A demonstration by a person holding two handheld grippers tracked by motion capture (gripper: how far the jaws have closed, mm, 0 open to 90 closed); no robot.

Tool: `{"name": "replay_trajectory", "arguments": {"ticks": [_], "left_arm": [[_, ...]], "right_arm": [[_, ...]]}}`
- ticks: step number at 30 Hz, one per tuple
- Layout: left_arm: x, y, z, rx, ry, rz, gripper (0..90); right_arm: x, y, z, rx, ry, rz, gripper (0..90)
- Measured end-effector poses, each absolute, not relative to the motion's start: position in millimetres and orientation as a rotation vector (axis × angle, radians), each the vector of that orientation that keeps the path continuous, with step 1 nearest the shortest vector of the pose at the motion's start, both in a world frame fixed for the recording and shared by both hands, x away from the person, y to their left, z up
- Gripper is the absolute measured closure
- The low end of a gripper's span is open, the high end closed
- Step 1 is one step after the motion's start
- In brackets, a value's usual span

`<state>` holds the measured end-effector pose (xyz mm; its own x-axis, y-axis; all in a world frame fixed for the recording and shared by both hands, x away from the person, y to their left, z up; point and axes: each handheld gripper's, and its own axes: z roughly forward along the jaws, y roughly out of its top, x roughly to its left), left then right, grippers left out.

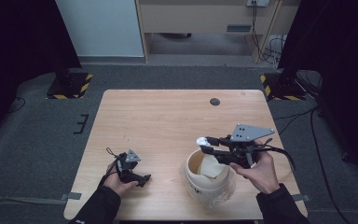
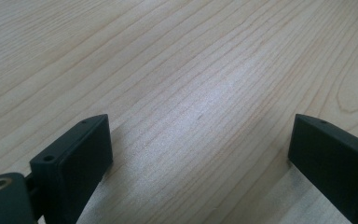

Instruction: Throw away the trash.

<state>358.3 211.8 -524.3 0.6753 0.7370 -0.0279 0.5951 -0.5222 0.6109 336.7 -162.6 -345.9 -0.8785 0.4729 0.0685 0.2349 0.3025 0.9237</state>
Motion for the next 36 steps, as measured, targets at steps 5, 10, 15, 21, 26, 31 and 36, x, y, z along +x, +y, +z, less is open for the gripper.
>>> {"name": "replay_trajectory", "arguments": {"ticks": [5,10,15,21,26,31,36], "left_arm": [[358.4,211.8,-524.3,2.295,1.021,0.313,5.6],[358.5,211.9,-524.3,2.296,1.019,0.313,5.6],[358.5,211.9,-524.4,2.296,1.018,0.314,5.6],[358.6,211.9,-524.4,2.296,1.018,0.314,5.6],[358.6,211.8,-524.5,2.296,1.017,0.314,5.6],[358.6,211.9,-524.4,2.296,1.018,0.314,5.6],[358.6,211.9,-524.4,2.296,1.017,0.314,5.6]], "right_arm": [[337.2,-159.1,-348.9,0.65,2.381,1.587,66.2],[337.6,-156.3,-351.4,0.649,2.402,1.565,66.3],[337.9,-154.9,-352.5,0.654,2.407,1.559,65.5],[338.1,-154.3,-352.6,0.663,2.402,1.569,62.2],[338.4,-154.9,-352.1,0.666,2.398,1.575,60.5],[338.3,-154.3,-352.5,0.672,2.401,1.578,58.2],[338.5,-154.1,-352.9,0.675,2.397,1.572,55.7]]}}
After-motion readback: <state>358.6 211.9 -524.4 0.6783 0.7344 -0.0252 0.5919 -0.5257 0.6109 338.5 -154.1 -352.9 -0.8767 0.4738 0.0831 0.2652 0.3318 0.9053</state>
